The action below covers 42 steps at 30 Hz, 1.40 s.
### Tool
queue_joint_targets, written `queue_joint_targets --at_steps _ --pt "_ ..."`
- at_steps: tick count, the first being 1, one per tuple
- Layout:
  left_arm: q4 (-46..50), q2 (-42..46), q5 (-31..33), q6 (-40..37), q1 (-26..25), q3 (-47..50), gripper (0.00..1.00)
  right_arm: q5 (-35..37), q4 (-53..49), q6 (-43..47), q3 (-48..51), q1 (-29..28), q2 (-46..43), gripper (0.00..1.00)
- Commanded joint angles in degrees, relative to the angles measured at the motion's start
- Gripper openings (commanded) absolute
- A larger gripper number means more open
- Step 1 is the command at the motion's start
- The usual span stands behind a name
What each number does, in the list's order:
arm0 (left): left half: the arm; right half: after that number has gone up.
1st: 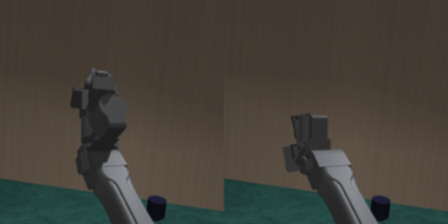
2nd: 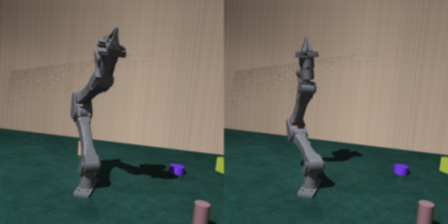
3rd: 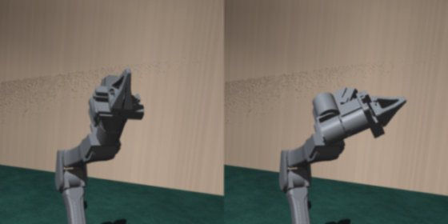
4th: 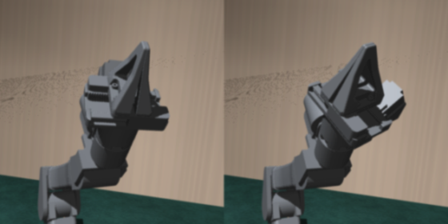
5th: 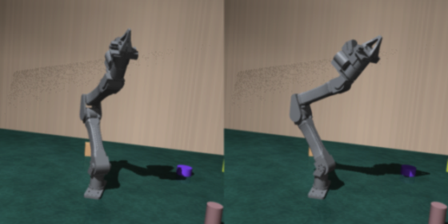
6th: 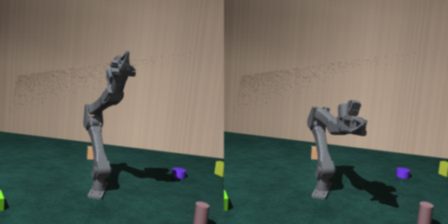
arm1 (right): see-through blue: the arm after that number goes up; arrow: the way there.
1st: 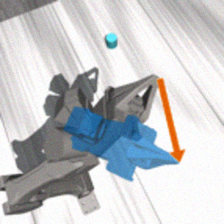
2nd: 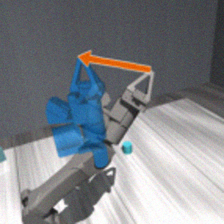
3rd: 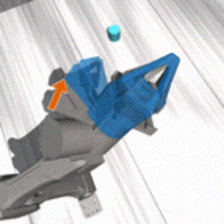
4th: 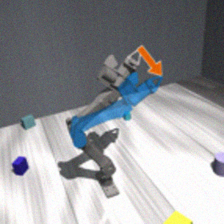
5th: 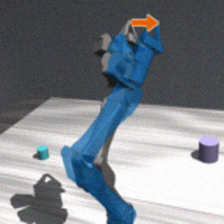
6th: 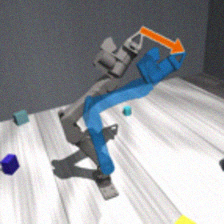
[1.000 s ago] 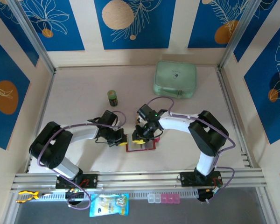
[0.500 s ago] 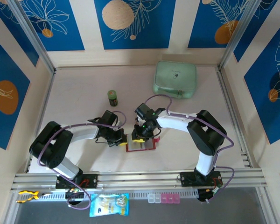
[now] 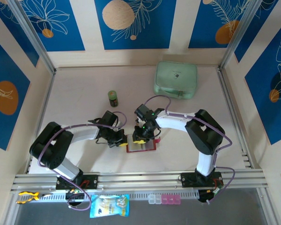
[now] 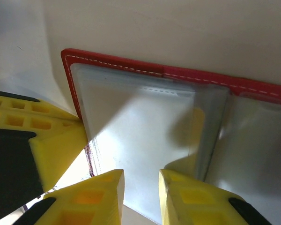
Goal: Take the credit cards out of the card holder
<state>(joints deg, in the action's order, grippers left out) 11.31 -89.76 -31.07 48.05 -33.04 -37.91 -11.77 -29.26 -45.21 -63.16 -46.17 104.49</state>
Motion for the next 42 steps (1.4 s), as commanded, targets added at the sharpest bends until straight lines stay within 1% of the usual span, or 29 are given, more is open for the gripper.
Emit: queue_joint_targets --at_steps 1,11,25,36,42 --pt "1.29 -1.19 0.83 -0.28 -0.46 0.36 0.05 1.37 -2.37 0.43 -1.27 -0.41 0.68 0.27" --pt "1.92 -1.04 1.16 -0.39 -0.49 0.38 0.05 3.38 -3.10 0.05 -0.23 -0.27 -0.98 0.27" --pt "2.86 -0.94 1.66 -0.42 -0.53 0.00 0.05 4.02 -3.19 -0.14 2.15 0.73 -3.13 0.27" --pt "4.01 -0.59 2.15 -0.73 -0.54 -0.80 0.05 4.13 -2.88 -0.31 3.61 1.60 -3.76 0.27" --pt "6.40 0.83 2.92 -1.34 -0.54 -2.23 0.05 2.57 -1.46 -0.49 4.61 2.46 -3.62 0.27"
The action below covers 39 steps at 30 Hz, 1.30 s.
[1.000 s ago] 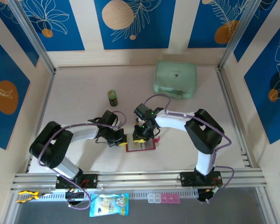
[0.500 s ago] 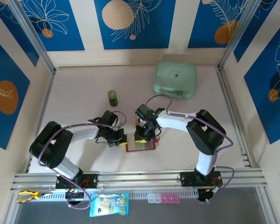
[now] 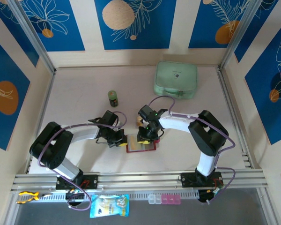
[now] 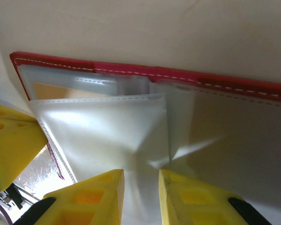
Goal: Take the credit cards out of the card holder
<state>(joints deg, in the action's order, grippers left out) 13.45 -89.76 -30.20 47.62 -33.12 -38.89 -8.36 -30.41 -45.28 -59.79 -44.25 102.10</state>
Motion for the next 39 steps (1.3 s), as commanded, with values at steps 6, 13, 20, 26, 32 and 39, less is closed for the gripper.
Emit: queue_joint_targets --at_steps 6,13,20,26,32,39 --pt "5.11 3.66 1.81 -0.11 -0.40 -2.89 0.07 -1.72 0.73 -0.43 1.96 0.93 -1.21 0.27" --pt "2.42 4.64 -0.60 2.15 -1.55 -4.62 0.12 -2.41 1.51 -0.57 2.66 1.44 -1.33 0.27" --pt "-0.27 1.23 -2.06 3.57 -4.20 -6.36 0.25 -2.54 1.67 -0.69 3.01 1.70 -1.61 0.27" --pt "-3.51 -1.95 -3.57 5.25 -5.57 -6.43 0.27 -2.45 1.85 -0.79 3.36 1.71 -1.94 0.27" --pt "-5.14 -4.04 -4.68 5.81 -6.07 -6.79 0.26 -2.36 1.99 -0.80 3.45 1.62 -2.22 0.27" --pt "-5.08 -3.71 -4.52 5.92 -6.07 -7.37 0.22 -1.58 2.11 -0.82 3.93 1.52 -4.47 0.27"
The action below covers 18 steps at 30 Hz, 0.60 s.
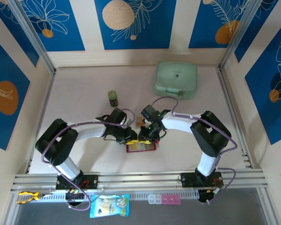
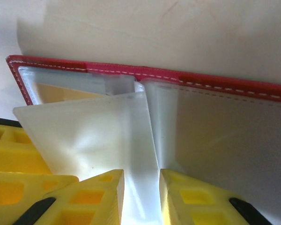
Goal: Take the credit cards out of the card holder
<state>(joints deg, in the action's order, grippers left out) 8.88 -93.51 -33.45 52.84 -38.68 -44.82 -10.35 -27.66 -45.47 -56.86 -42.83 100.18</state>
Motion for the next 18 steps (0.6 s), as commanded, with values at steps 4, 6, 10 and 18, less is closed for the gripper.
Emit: queue_joint_targets --at_steps 4,6,10,18 --pt "0.26 0.62 -1.24 1.04 -0.60 -2.48 0.20 1.50 -0.84 -0.76 1.53 0.16 -4.91 0.27" --pt "1.39 0.62 -1.28 0.59 -0.66 -3.24 0.20 1.99 -0.91 -0.89 1.82 0.20 -5.86 0.27" --pt "3.36 0.01 -1.44 -0.34 -0.87 -5.06 0.19 2.91 -0.82 -1.25 2.87 0.55 -7.82 0.27" --pt "5.52 -2.91 -1.60 -1.26 -1.66 -9.68 0.17 4.20 -1.08 -1.10 5.02 1.99 -11.59 0.27"
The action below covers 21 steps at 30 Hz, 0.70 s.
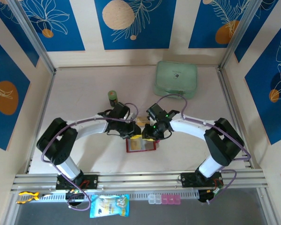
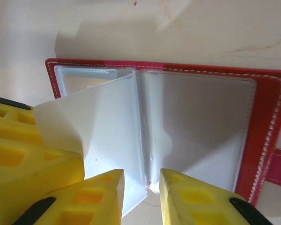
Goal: Take the credit cards out of the card holder
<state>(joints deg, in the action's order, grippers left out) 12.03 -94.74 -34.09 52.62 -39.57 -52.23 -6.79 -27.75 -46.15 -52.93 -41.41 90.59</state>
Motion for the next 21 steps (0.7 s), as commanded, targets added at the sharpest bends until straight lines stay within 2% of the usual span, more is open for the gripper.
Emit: queue_joint_targets --at_steps 1,14,21 --pt "2.53 -2.16 -0.98 -1.13 -0.84 -2.86 0.17 0.63 -0.98 -0.41 1.45 0.84 -2.50 0.27" --pt "3.17 -9.68 -2.39 -1.25 -3.21 -10.79 0.16 0.90 -2.20 0.29 7.06 5.73 -11.51 0.27" --pt "3.60 -13.21 -3.26 -1.39 -4.55 -14.58 0.20 0.90 -3.34 0.10 9.23 7.37 -15.35 0.28"
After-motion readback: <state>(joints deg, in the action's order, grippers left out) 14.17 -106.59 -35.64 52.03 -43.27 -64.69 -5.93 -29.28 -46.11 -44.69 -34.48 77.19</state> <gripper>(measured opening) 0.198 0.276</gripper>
